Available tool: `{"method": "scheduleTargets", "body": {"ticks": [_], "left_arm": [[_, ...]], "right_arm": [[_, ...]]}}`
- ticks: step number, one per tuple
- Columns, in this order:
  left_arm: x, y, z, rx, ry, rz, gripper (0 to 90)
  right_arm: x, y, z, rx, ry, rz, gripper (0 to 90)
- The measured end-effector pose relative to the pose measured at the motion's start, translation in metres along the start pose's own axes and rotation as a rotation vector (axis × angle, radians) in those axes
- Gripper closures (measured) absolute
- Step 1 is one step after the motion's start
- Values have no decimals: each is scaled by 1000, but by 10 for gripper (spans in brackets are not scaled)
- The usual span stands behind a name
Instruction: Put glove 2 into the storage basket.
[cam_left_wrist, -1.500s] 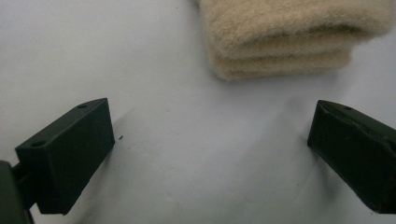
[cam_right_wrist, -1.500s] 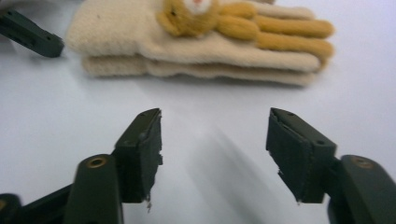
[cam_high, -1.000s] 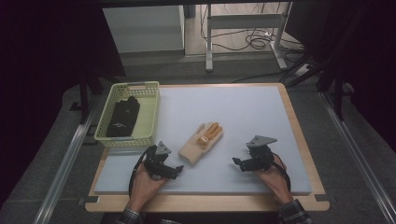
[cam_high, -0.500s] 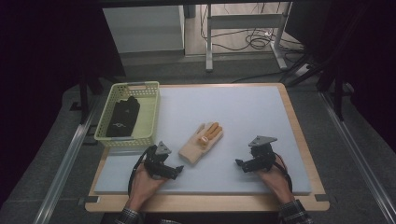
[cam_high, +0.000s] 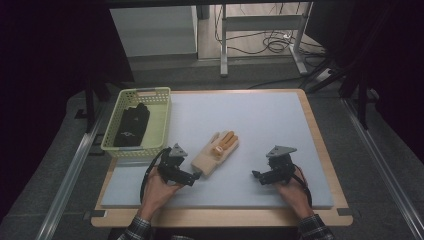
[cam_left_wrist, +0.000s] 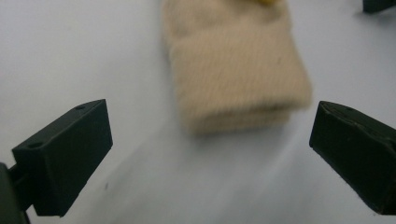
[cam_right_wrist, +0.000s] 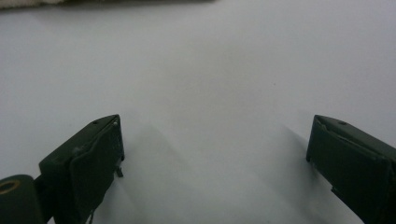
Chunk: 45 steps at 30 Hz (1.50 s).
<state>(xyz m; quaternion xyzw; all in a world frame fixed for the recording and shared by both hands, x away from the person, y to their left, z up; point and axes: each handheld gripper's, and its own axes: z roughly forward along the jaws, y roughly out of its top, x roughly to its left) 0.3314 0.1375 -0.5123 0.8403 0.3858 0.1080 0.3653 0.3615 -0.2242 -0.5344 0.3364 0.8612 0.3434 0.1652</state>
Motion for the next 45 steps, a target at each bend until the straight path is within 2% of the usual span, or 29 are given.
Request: {"method": "scheduleTargets", "body": {"ticks": [6, 14, 17, 19, 24, 26, 29, 35, 37, 41, 45], "left_arm": [[-6, 28, 24, 42, -26, 27, 0], [-10, 52, 53, 74, -4, 44, 0], [-12, 59, 65, 98, 20, 54, 0], [-13, 61, 73, 107, 28, 47, 0], [-15, 63, 90, 153, 66, 52, 0], [-16, 62, 91, 148, 59, 41, 7], [-16, 61, 88, 140, 52, 30, 90], [-15, 63, 81, 148, 44, 42, 356], [-15, 63, 79, 147, 46, 34, 439], [-15, 63, 78, 149, 48, 32, 535], [-15, 64, 77, 146, 43, 30, 577]], "right_arm": [[0, 0, 0, -2, -1, -2, 38], [0, 0, 0, -2, -2, -3, 38], [0, 0, 0, -3, -2, -3, 38], [0, 0, 0, -2, -2, -2, 38], [0, 0, 0, -3, -2, -3, 38], [0, 0, 0, -3, -1, -3, 39], [0, 0, 0, -2, -2, -3, 39], [0, 0, 0, -2, -2, -4, 39], [0, 0, 0, -1, -3, -4, 38], [0, 0, 0, -2, -3, -3, 39], [0, 0, 0, -1, -3, -3, 38]]}}
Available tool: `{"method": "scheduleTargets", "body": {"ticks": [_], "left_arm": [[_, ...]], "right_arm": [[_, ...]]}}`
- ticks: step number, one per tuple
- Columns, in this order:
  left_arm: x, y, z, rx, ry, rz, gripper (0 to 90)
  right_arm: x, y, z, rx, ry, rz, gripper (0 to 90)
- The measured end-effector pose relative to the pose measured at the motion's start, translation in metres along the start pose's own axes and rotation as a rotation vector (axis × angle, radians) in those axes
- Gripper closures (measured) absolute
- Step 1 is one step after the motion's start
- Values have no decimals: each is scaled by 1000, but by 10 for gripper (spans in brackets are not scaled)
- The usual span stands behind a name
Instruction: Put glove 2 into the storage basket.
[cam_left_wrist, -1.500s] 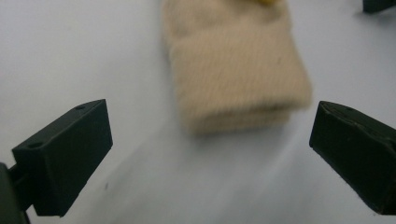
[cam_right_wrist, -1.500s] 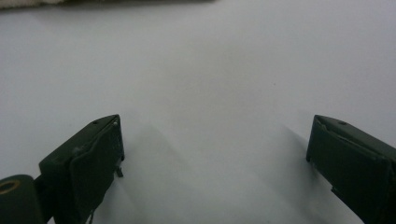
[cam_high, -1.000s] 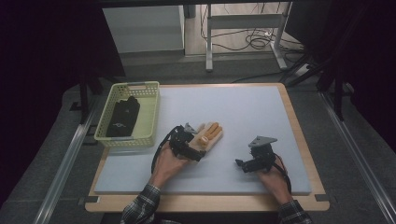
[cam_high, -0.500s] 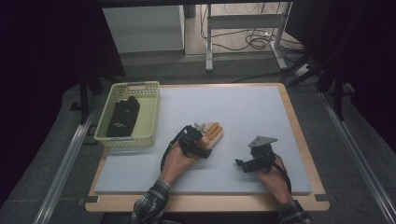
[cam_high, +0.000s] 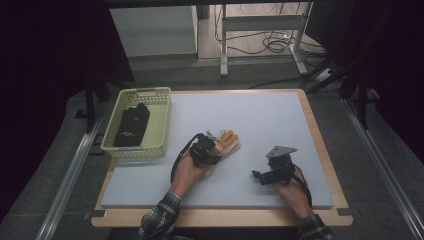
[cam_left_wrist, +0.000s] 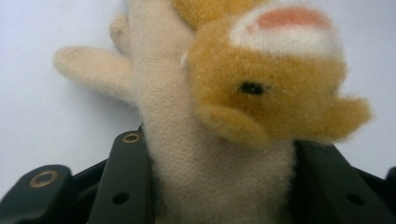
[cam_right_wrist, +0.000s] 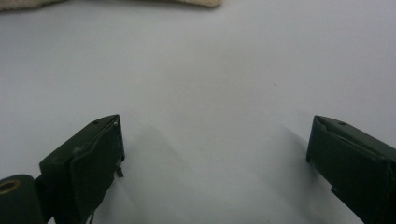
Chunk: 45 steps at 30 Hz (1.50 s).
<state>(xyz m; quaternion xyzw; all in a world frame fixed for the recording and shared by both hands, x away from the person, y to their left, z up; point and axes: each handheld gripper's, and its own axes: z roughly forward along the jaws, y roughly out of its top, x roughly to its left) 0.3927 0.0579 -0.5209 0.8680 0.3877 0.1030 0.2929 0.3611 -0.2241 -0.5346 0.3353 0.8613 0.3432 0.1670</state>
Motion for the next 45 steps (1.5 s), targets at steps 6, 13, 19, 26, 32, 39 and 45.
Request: {"method": "scheduleTargets", "body": {"ticks": [6, 13, 19, 26, 32, 39, 45], "left_arm": [[3, 3, -6, 4, 16, -8, 605], [13, 9, -24, -26, 31, -26, 606], [22, 20, -42, -44, 56, -52, 603], [36, 33, -64, -52, 99, -72, 602], [50, 39, -80, -65, 128, -95, 601], [72, 36, -95, -81, 178, -147, 597], [94, 29, -109, -89, 228, -193, 596]], "right_arm": [[0, 0, 0, 0, 0, 0, 39], [0, 0, 0, 0, 0, -1, 38], [0, 0, 0, -1, 0, -1, 38], [0, 0, 0, -2, 0, -2, 39], [0, 0, 0, -2, 1, -2, 39], [0, 0, 0, -3, 0, -3, 39], [0, 0, 0, -2, 0, -3, 39]]}}
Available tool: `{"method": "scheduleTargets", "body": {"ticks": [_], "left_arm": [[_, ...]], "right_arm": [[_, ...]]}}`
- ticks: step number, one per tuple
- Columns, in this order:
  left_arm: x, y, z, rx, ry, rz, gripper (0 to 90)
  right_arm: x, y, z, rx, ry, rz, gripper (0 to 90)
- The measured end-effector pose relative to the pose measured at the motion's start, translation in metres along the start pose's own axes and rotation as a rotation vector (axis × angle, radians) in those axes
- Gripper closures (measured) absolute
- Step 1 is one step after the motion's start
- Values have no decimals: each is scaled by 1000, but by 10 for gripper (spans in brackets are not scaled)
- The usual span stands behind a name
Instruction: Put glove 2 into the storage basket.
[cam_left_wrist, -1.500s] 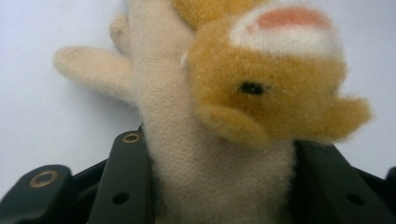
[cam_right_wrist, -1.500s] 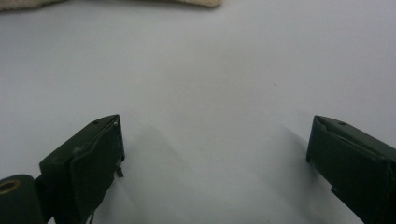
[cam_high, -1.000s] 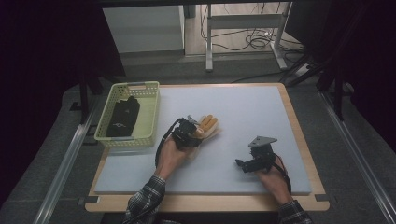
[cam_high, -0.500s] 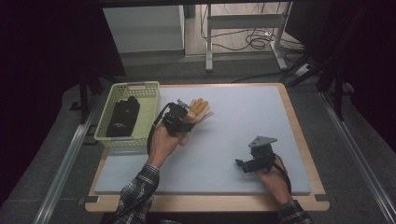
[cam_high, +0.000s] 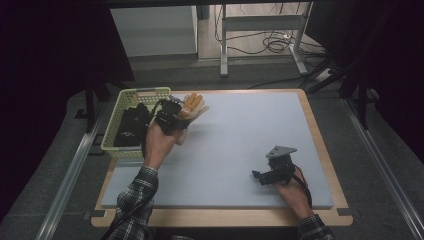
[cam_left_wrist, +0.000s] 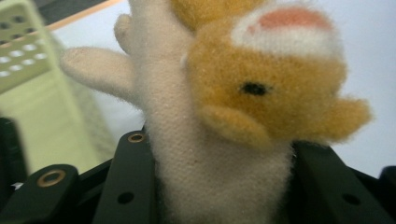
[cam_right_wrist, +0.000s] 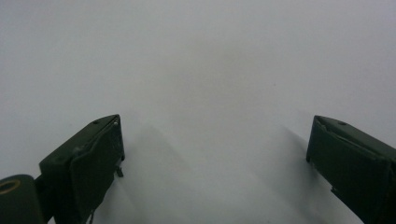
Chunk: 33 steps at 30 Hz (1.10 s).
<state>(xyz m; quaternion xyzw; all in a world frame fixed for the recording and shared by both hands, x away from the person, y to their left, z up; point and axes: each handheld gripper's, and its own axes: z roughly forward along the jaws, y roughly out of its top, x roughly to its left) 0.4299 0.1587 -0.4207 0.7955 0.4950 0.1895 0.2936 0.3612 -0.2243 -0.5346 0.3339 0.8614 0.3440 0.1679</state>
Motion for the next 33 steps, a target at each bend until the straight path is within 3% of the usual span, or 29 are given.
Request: {"method": "scheduleTargets", "body": {"ticks": [19, 24, 33], "left_arm": [[76, -20, -27, -30, 137, -136, 593], [92, -30, -20, -21, 163, -171, 590], [106, -40, 14, 37, 192, -195, 582]], "right_arm": [[0, 0, 0, -5, -1, 1, 39], [0, 0, 0, -5, -1, 1, 39], [0, 0, 0, -5, -2, 1, 39]]}}
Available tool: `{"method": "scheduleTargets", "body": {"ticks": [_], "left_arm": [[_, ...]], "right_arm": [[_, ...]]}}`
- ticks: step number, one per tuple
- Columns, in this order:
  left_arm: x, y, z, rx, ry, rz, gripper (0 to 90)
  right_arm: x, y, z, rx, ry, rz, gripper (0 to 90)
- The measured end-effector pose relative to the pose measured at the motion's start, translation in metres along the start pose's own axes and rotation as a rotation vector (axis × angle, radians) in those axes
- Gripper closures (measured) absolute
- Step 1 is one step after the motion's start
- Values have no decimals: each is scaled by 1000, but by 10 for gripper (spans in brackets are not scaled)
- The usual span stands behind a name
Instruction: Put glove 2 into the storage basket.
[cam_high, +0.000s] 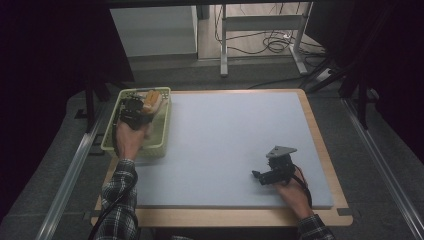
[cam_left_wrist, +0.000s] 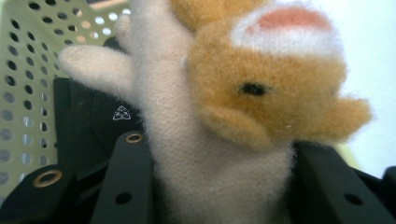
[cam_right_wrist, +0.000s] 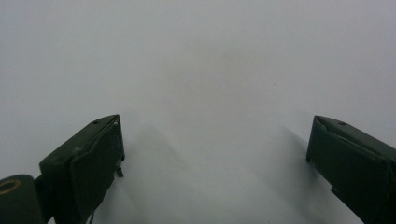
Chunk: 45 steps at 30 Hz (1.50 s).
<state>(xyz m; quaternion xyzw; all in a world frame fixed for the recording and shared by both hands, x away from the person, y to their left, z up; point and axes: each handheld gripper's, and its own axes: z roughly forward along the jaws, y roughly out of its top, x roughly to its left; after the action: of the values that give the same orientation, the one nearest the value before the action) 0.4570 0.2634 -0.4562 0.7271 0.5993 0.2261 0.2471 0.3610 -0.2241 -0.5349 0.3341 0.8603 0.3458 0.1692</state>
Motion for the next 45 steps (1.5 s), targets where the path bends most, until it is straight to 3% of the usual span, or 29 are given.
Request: {"method": "scheduleTargets", "body": {"ticks": [11, 19, 23, 25, 31, 38, 45], "left_arm": [[0, 5, 41, 132, 42, 13, 571], [-9, 11, 56, 173, 21, 22, 553], [-7, 12, 62, 210, -14, 9, 460], [-6, 11, 63, 209, -32, -2, 366], [2, 10, 57, 197, -35, -29, 129], [9, 11, 44, 135, -93, -70, 91], [15, 13, 29, 100, -84, -66, 51]], "right_arm": [[0, 0, 0, -1, 1, 0, 39], [0, 0, 0, -1, 1, 0, 39], [0, 0, 0, -1, 1, 0, 39], [0, 0, 0, -1, 2, 0, 40], [0, 0, 0, 1, 2, 0, 39], [0, 0, 0, 1, 2, 1, 39], [0, 0, 0, 1, 2, 0, 39]]}}
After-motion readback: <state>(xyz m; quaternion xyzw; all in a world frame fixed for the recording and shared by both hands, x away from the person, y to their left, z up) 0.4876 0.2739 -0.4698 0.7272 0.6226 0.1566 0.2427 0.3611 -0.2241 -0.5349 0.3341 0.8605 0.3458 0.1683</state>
